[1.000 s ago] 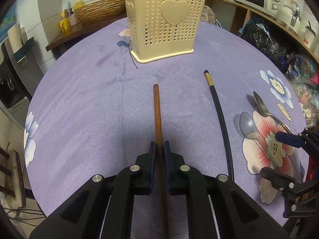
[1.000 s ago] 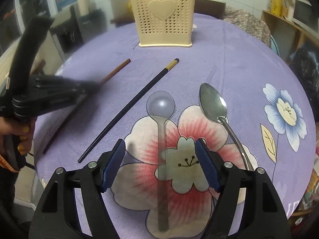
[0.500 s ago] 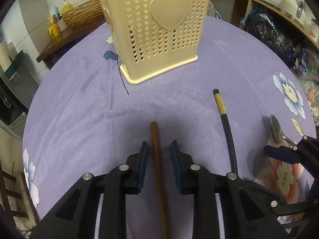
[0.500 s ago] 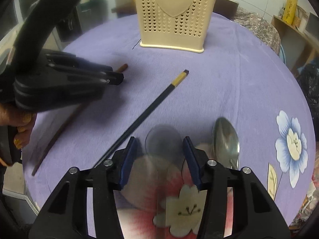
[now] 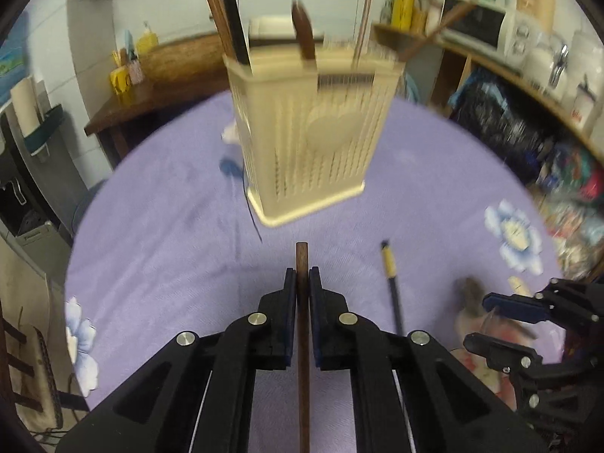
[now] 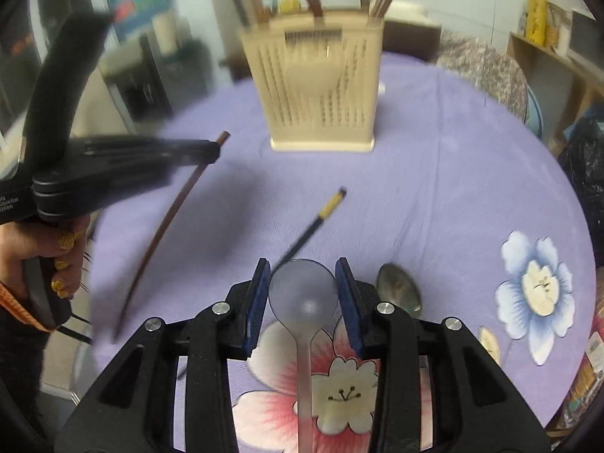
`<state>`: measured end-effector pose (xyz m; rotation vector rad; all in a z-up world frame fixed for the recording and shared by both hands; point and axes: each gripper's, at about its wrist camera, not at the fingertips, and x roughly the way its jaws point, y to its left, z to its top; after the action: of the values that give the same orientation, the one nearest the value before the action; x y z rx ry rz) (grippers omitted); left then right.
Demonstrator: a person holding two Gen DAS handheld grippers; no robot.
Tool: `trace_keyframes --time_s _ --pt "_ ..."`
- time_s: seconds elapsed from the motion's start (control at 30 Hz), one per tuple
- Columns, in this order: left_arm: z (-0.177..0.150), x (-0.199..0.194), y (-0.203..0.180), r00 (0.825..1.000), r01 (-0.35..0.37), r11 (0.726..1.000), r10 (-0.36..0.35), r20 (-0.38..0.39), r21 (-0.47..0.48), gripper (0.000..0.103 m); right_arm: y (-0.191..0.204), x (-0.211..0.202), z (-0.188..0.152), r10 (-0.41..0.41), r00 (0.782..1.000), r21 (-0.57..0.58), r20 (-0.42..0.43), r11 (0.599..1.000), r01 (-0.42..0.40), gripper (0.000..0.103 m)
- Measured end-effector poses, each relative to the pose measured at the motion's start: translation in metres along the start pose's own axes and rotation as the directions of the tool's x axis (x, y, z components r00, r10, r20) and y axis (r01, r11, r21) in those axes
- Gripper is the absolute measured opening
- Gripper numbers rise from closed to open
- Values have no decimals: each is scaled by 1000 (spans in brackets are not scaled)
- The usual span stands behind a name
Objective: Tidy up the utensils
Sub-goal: 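Carry the clear spoon and wooden chopstick over the holder and lower them in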
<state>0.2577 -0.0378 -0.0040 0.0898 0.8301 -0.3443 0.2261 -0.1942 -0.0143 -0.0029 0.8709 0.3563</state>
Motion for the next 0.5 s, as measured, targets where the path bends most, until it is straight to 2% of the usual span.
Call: trace_keyframes --time_s 0.17,0.4,0.5 --pt "4 -62 8 988 41 999 -35 150 -34 8 -5 -45 7 61 993 31 97 997 -64 37" --pt "1 -91 2 971 74 996 -63 229 -42 8 -4 -64 10 63 986 38 157 997 -70 37" --pt "-1 -100 2 963 66 997 -54 264 -39 8 -3 -73 11 61 980 32 187 997 -68 37"
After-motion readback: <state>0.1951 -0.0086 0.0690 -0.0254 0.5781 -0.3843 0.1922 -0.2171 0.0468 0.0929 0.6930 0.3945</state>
